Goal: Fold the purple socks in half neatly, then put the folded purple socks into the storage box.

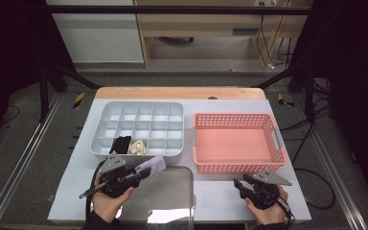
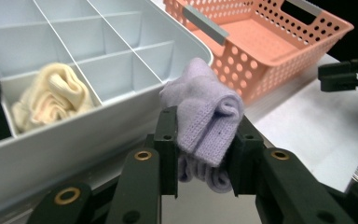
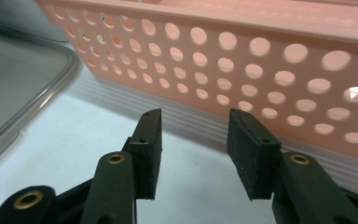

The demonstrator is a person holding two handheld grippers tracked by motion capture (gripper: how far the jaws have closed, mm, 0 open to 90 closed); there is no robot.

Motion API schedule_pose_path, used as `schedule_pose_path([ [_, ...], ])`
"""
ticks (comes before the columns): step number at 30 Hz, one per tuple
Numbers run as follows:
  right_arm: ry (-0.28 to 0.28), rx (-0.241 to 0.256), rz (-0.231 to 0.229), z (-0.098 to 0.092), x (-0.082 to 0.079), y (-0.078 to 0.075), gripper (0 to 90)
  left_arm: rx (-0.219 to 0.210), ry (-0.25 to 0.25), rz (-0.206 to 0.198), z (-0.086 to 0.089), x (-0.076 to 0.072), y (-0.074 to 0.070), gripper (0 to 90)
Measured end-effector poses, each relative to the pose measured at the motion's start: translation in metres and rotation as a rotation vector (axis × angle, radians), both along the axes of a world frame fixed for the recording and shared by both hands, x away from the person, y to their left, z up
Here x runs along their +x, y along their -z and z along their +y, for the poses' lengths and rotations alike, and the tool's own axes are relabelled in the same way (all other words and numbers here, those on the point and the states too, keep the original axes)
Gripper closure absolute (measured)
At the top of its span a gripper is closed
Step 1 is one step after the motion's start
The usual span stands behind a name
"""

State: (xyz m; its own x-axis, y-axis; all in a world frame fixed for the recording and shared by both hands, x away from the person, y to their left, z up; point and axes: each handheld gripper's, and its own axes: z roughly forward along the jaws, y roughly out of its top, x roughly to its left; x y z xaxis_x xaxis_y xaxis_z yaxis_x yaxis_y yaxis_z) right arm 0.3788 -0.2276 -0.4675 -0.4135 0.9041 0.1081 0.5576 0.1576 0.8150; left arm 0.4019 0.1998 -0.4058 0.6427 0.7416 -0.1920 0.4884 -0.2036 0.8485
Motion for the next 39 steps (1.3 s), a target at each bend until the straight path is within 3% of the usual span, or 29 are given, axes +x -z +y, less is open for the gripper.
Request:
schedule_pose_path([
  [10,0.005,-0.006,-0.008,-0.005,-0.002,-0.001,53.9,0.017,-0.042,-0.037,-0.001,0.012,-0.013,68.3],
  [20,-0.001,-0.003,-0.008,-0.005,-0.003,0.000,53.5,-0.005,-0.071,-0.069,-0.004,0.022,-0.026,68.3],
  [31,-0.015,-0.011,-0.001,-0.002,-0.001,0.002,53.0,-0.001,-0.101,-0.072,-0.010,0.040,-0.034,68.3],
  [39,-0.015,-0.008,0.004,-0.003,0.000,0.003,53.0,0.040,-0.137,-0.053,-0.015,0.058,-0.028,68.4],
])
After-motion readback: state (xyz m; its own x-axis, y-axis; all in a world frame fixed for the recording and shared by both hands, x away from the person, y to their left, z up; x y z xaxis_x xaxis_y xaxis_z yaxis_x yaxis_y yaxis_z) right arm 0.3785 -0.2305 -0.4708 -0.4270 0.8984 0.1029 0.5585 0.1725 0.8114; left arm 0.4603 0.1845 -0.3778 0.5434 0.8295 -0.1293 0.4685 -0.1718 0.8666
